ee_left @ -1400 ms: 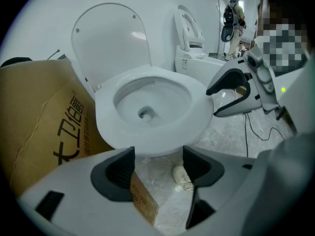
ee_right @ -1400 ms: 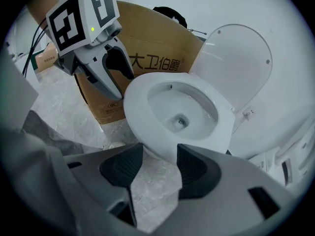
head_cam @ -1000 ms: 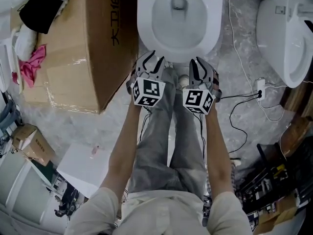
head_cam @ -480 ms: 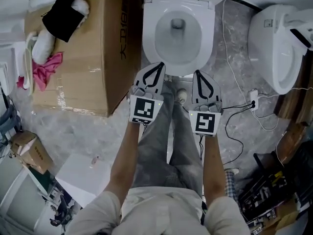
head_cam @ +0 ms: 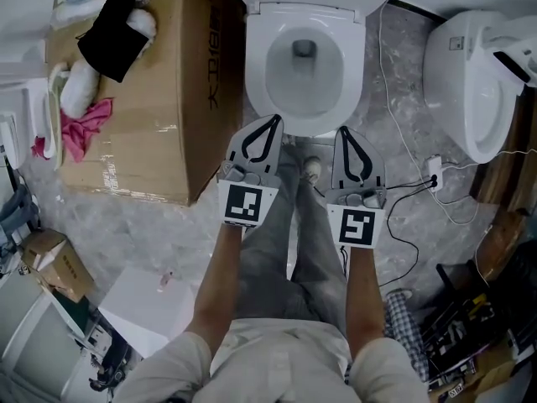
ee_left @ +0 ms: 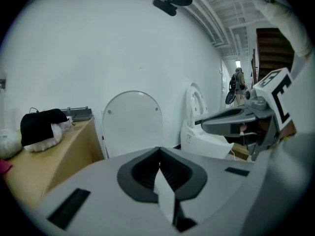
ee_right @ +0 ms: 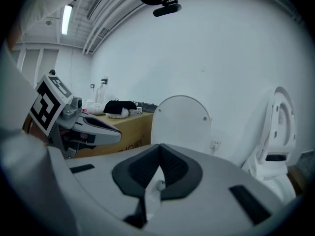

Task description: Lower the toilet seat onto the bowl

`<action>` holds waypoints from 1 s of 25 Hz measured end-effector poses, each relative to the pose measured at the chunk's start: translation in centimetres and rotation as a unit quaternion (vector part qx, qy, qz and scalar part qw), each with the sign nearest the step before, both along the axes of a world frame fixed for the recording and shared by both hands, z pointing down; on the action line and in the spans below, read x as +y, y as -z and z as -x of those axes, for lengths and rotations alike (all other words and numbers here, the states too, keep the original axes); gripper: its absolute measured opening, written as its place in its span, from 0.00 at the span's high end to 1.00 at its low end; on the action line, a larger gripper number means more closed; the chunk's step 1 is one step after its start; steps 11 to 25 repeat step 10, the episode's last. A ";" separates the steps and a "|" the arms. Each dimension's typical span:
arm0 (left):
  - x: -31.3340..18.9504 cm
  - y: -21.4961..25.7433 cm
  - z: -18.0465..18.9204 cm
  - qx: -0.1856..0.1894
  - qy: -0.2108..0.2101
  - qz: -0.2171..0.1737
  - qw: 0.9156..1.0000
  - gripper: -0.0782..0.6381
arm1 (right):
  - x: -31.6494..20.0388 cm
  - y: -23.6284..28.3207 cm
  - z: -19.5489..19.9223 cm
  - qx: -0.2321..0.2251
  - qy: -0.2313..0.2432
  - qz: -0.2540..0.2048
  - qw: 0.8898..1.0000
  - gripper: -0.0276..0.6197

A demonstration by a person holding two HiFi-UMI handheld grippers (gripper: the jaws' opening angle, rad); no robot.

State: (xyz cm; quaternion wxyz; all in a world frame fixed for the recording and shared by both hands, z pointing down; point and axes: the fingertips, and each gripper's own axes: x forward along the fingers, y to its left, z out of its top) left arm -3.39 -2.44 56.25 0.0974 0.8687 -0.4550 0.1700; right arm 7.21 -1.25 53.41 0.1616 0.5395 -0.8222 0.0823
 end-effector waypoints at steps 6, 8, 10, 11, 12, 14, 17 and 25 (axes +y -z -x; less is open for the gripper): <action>-1.0 0.2 -0.3 -0.003 -0.003 -0.005 1.000 0.87 | -0.9 -0.1 0.3 -0.004 -0.001 0.002 1.000 0.95; -1.4 0.2 -0.4 0.000 -0.001 -0.006 1.000 0.87 | -1.4 -0.2 0.3 -0.004 -0.002 0.002 1.000 0.95; -1.9 0.1 -0.4 0.003 0.002 -0.008 1.000 0.87 | -1.8 -0.3 0.3 -0.005 -0.005 0.002 1.000 0.95; -1.9 0.1 -0.4 0.003 0.002 -0.008 1.000 0.87 | -1.8 -0.3 0.3 -0.005 -0.005 0.002 1.000 0.95; -1.9 0.1 -0.4 0.003 0.002 -0.008 1.000 0.87 | -1.8 -0.3 0.3 -0.005 -0.005 0.002 1.000 0.95; -1.9 0.1 -0.4 0.003 0.002 -0.008 1.000 0.87 | -1.8 -0.3 0.3 -0.005 -0.005 0.002 1.000 0.95; -1.9 0.1 -0.4 0.003 0.002 -0.008 1.000 0.87 | -1.8 -0.3 0.3 -0.005 -0.005 0.002 1.000 0.95; -1.9 0.1 -0.4 0.003 0.002 -0.008 1.000 0.87 | -1.8 -0.3 0.3 -0.005 -0.005 0.002 1.000 0.95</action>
